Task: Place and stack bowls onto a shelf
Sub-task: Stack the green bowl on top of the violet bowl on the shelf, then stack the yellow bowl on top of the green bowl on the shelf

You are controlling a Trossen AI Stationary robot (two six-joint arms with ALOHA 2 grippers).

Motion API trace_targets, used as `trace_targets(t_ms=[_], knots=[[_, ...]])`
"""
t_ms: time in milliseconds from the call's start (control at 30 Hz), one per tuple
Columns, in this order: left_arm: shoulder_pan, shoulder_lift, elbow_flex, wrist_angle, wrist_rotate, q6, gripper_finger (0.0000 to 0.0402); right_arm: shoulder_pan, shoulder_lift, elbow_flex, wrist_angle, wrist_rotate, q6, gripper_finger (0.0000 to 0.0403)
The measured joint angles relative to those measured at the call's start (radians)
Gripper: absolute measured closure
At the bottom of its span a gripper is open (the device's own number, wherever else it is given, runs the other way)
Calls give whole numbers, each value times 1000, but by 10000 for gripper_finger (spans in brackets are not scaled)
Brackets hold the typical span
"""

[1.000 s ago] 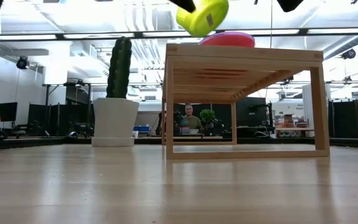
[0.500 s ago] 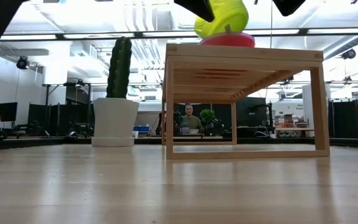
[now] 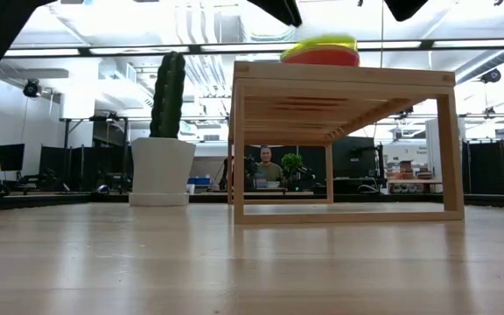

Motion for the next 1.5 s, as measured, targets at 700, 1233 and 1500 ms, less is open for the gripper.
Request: trace_targets(t_ms=[700,1233,1500], knots=[[-55,-128,-205,-339,221,-491,272,11,96,-3,0,238,30,394],[-247,-614,-1184,-59,296,-1393,272,50,84,-4,16,231,-15,394],[-431,-695,-1480,143,485,-1841,272,50,82,-4,56,230,-74,394]])
